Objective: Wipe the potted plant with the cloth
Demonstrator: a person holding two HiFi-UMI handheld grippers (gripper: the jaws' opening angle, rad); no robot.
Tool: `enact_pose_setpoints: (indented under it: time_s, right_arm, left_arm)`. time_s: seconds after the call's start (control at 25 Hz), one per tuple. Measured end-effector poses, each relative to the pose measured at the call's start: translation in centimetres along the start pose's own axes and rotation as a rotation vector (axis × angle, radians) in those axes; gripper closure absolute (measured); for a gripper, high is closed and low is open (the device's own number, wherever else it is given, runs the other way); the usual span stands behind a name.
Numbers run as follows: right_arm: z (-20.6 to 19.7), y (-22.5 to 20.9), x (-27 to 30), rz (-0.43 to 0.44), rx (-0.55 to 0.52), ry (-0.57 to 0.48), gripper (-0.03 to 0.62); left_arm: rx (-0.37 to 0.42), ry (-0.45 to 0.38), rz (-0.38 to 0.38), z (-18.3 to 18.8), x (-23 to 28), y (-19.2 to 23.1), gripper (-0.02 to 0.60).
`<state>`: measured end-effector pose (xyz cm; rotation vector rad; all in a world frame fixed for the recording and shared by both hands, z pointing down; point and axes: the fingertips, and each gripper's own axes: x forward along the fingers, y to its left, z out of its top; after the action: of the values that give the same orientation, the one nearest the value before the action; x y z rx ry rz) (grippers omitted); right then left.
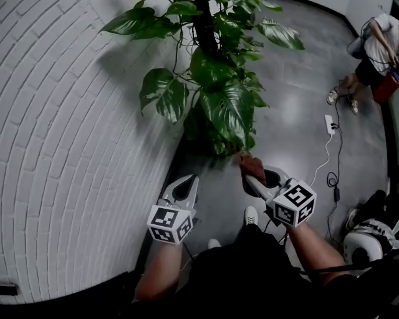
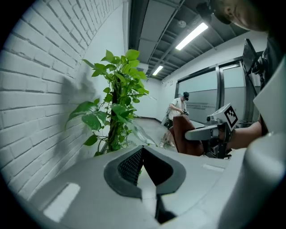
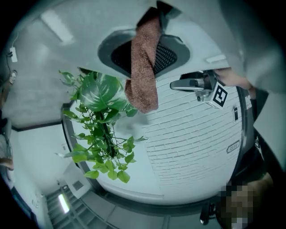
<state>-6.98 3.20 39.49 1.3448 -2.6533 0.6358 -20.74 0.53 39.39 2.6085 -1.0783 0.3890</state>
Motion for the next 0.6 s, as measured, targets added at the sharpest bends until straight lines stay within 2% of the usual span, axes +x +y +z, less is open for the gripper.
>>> enact_pose_setpoints:
  time_s: [0.24,0.44,0.6]
  right_arm:
    - [-4.5,7.8,-3.5,-0.121,0.062,-0.028,0.531]
    - [-7.4,12.1,-6.8,-0.21,0.102,-0.041,0.53]
    - [-8.0,14.7,-8.8,-0.225,0.086,-0.045,0.531]
  left_arm:
    - [0.03,0.007,-0.161,-1.9,-5.8,-2.8,0.565]
    - [0.032,0.025,-0.234,-4.4,-9.4,-4.0,0.565]
    - [0.053,0.02,-0.255,-5.1,-11.4,-4.8,0.565]
